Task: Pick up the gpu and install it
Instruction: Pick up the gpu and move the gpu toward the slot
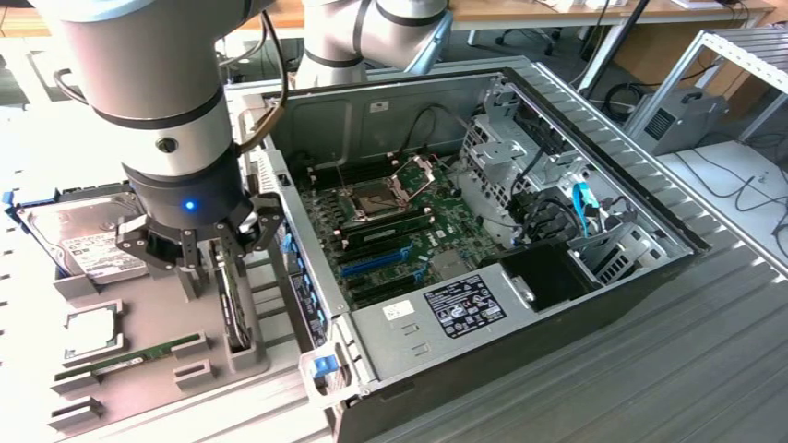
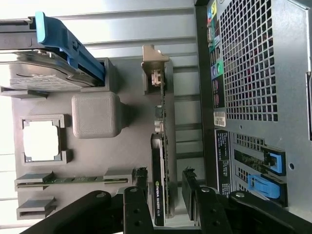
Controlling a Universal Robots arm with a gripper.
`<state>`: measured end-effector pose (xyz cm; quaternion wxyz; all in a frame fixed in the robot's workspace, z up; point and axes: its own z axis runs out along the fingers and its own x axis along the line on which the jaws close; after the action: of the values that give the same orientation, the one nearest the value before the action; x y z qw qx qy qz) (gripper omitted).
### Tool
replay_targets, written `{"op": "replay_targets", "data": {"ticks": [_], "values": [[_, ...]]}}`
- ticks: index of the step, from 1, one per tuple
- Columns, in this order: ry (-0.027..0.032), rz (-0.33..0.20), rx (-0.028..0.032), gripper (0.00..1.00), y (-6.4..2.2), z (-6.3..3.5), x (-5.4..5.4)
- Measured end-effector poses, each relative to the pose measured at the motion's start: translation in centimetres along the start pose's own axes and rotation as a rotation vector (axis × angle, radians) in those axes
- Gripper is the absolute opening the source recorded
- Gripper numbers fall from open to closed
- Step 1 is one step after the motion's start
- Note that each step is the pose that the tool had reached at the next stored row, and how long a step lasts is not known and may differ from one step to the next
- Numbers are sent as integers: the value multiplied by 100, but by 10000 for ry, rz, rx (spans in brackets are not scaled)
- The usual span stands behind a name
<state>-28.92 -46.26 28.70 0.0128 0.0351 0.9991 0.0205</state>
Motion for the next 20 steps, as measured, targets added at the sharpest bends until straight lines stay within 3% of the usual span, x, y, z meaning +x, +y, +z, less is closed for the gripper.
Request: {"op": "replay_targets", "data": {"ticks": [20], "values": [[0, 0, 0, 42, -1, 64, 25]]}}
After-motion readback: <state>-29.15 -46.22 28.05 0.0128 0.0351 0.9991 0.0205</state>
